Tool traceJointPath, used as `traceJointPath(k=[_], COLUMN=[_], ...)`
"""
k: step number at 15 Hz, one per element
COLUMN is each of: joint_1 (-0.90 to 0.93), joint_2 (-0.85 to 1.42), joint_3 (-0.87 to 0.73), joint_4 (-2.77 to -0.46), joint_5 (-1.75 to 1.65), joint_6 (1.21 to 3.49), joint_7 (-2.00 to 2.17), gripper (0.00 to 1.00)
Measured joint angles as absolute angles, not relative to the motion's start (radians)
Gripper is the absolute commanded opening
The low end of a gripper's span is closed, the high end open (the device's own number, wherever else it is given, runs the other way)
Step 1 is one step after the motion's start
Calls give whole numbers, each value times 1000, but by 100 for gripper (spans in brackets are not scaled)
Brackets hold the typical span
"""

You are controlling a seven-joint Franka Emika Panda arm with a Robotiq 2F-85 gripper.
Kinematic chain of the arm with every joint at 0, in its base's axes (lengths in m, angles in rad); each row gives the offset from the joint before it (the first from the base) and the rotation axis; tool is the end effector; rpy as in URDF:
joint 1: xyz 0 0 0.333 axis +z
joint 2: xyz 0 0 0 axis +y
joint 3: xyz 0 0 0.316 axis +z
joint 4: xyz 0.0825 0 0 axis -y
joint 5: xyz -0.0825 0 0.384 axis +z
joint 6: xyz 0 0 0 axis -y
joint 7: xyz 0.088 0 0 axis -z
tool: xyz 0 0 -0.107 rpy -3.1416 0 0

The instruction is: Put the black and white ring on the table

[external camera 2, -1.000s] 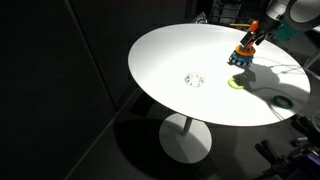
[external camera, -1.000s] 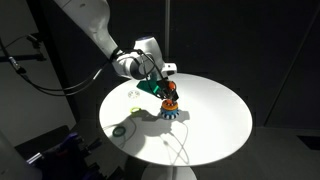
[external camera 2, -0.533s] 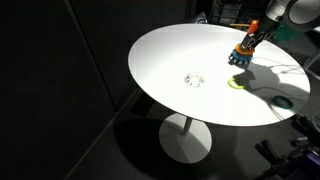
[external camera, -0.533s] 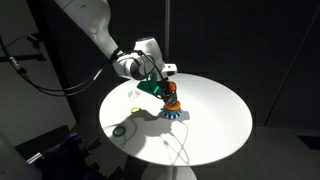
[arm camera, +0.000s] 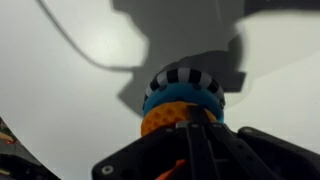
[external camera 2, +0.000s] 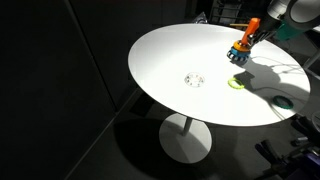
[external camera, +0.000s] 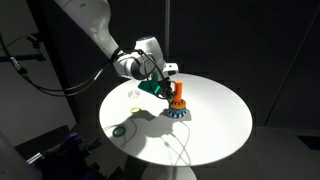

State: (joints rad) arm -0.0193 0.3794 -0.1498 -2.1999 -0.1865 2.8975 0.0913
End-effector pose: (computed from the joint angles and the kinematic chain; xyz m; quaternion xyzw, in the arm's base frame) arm 0.5783 -0.0864 0.2422 0.9849 -0.0330 0.1550 0.0691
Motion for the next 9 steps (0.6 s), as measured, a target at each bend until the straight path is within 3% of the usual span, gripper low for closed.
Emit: traceJointPath(k=[2,9], joint_1=[-15,40], joint_2=[377,362], joint_3=[-156,-219], joint_4=[-2200,-2201], joint_5=[-187,-208], joint_6=[2898,2923], joint_7=[91,100], gripper=[34,88])
